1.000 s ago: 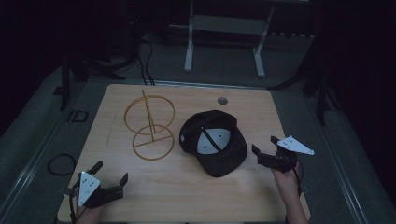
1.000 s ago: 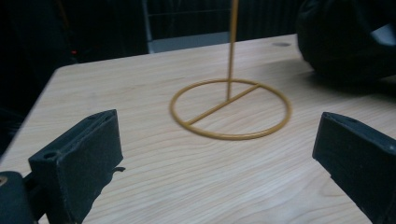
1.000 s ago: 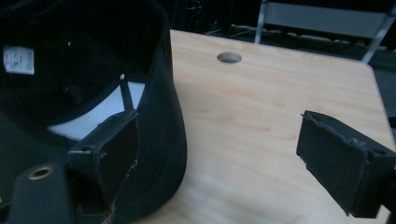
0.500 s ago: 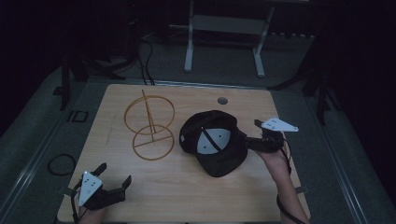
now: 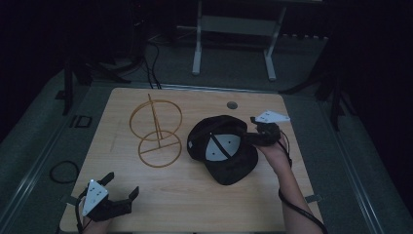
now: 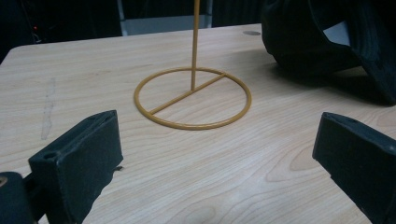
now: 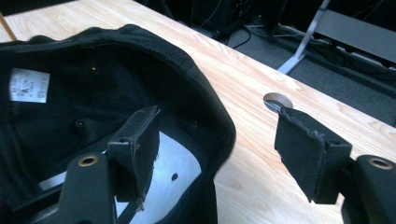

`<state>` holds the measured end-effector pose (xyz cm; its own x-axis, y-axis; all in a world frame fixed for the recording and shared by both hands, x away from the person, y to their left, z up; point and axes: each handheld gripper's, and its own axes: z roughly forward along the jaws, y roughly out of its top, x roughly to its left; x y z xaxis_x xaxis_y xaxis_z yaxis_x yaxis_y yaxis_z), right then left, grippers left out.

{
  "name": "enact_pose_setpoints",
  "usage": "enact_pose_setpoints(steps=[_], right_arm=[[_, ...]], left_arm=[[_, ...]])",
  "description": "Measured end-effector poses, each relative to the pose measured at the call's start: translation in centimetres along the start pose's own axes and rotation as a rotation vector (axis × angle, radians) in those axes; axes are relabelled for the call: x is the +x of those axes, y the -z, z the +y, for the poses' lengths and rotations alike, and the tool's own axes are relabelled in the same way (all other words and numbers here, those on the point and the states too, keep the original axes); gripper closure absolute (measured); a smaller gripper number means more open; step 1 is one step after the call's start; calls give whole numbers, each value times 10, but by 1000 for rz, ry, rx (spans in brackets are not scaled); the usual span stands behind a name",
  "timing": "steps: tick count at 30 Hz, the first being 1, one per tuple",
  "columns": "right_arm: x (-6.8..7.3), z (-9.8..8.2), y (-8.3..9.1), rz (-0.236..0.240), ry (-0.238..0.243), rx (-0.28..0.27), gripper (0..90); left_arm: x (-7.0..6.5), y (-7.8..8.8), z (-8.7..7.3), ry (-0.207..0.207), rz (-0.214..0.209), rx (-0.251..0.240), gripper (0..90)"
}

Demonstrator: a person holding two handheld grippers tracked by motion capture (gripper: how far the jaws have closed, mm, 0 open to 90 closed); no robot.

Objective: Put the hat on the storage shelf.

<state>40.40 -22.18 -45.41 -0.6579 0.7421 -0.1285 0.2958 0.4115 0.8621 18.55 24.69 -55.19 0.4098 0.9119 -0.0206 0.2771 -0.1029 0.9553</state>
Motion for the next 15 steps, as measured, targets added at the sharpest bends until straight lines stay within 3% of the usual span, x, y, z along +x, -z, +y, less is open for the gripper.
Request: enact_pose_setpoints(steps=[3, 9, 15], right_arm=[[2, 3, -11, 5, 12, 18, 335], [8, 6, -31, -30, 46, 64, 389], [10, 8, -47, -24, 76, 111, 416]], left_arm=[[0, 0, 0, 8, -5, -1, 17], [2, 0, -1, 18, -7, 0, 17], [5, 2, -2, 24, 2, -5, 17]])
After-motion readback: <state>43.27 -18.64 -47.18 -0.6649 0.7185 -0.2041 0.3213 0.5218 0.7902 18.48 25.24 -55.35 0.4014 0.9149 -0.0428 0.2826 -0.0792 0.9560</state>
